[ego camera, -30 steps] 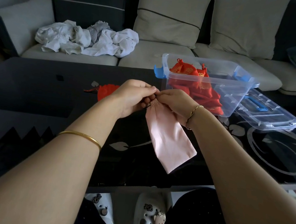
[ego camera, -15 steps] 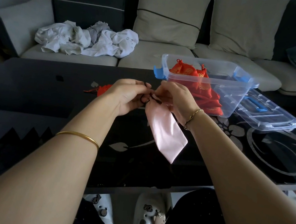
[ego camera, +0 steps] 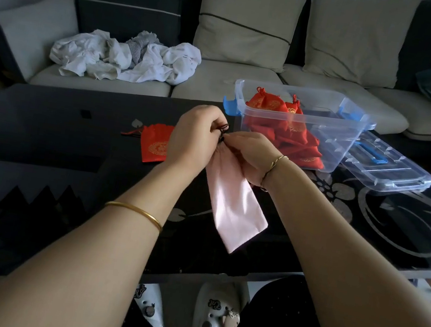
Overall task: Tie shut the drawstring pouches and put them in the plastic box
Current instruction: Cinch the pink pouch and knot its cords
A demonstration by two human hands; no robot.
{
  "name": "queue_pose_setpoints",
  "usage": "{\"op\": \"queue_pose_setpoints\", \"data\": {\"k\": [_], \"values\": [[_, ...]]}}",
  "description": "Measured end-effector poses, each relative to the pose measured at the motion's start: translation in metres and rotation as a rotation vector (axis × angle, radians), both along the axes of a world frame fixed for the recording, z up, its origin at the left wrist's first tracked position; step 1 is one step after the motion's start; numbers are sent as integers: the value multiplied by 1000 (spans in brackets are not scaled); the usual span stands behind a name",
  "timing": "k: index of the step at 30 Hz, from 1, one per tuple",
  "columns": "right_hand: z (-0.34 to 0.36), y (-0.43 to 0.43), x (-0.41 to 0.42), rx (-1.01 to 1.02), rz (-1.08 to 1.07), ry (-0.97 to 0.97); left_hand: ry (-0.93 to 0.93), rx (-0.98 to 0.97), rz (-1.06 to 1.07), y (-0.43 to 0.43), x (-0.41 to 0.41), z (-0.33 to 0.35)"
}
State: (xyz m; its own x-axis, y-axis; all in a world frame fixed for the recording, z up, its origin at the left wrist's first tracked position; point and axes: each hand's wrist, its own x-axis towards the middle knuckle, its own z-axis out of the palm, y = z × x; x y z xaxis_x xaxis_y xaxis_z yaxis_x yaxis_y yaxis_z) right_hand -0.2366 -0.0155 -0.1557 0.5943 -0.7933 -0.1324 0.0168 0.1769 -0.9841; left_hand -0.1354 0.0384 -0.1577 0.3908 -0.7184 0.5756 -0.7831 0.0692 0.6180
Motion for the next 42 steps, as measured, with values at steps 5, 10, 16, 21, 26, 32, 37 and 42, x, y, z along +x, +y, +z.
{"op": "queue_pose_setpoints", "data": {"k": [5, 10, 16, 21, 26, 32, 37, 42], "values": [[-3, -7, -3, 125, 89, -30, -79, -16, 16, -1, 2, -2], [-9, -17, -3, 90, 67, 6, 200, 34, -64, 1, 5, 6], [-2, -20, 3, 38, -131, -13, 562, 131, -178, 6, 7, 9], [2, -15, 4, 221, -44, -156, 798, 117, -212, 3, 4, 10], [-5, -21, 5, -633, -198, 341, 865, 132, -175, 5, 8, 9], [-7, -24, 3, -656, -234, 375, 1031, 146, -88, 5, 15, 9], [-18, -31, -4, -569, -251, 482, 1208, 86, -113, 7, 19, 13], [-25, -32, -1, -474, -190, 563, 1312, -38, -277, 7, 12, 13]]}}
